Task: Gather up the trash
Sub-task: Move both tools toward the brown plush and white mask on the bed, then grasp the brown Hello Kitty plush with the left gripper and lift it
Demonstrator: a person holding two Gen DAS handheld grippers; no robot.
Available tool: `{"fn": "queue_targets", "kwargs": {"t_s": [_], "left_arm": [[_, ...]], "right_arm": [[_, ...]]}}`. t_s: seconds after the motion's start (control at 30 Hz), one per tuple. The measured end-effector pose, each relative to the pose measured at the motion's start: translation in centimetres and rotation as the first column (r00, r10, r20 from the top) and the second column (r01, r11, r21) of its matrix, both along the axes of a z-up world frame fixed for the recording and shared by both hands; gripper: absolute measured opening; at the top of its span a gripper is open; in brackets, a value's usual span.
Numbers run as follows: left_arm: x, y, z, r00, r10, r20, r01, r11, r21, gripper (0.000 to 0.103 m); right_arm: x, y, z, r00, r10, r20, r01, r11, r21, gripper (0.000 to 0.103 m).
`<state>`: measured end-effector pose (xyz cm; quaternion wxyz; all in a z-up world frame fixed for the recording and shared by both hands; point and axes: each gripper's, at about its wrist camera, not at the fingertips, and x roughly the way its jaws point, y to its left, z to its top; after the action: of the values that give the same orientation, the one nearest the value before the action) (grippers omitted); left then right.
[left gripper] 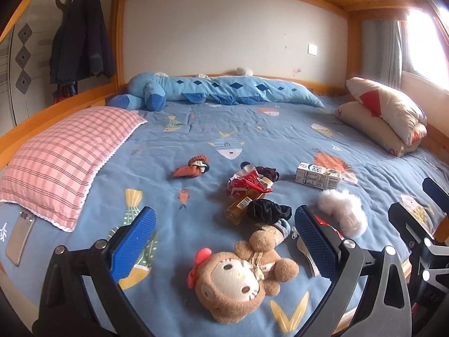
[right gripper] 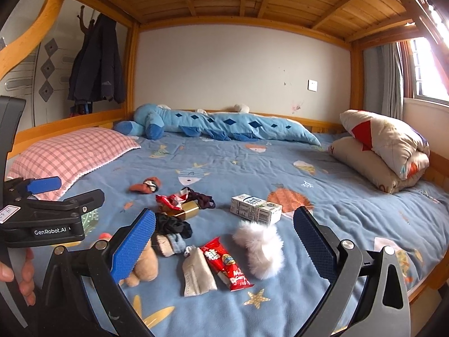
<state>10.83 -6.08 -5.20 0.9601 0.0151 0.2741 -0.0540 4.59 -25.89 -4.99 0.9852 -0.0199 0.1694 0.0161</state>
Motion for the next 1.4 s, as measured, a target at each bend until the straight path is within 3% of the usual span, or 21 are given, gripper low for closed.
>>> {"fn": "queue_targets", "kwargs": {"t_s": [0.23, 0.43, 0.87, 1.13, 1.4], "left_arm": [[2.7, -1.0, -1.0, 0.999, -0.034, -0.038, 0.034, 0.999, 0.010, 0.099], [4.5, -0.6, -0.9, 0.997, -0.042, -0.063, 0.040, 0.999, -0.027, 0.099], [4.2, 0.7, -1.3, 0.997, -0.034, -0.064, 0.035, 0.999, 0.008, 0.099], [3.4, 0.2, -3.9, 0.984, -0.129, -0.124, 0.137, 0.989, 0.061, 0.099], [2.6, -0.8, -7.2, 0.946, -0.258, -0.199, 0.287, 0.948, 0.139, 0.099]], "right_arm": [[2.5, -1.2, 0.2, 1.000, -0.010, -0.027, 0.011, 1.000, 0.028, 0.095], [4.3, -1.2, 0.2, 0.999, -0.004, -0.050, 0.006, 0.999, 0.033, 0.095], [4.4, -0.1, 0.2, 0.997, 0.015, -0.074, -0.013, 1.000, 0.027, 0.095], [3.8, -0.3, -0.7, 0.993, 0.008, -0.122, -0.003, 0.999, 0.035, 0.095], [3.4, 0.3, -2.6, 0.973, 0.049, -0.226, -0.039, 0.998, 0.046, 0.095]]}}
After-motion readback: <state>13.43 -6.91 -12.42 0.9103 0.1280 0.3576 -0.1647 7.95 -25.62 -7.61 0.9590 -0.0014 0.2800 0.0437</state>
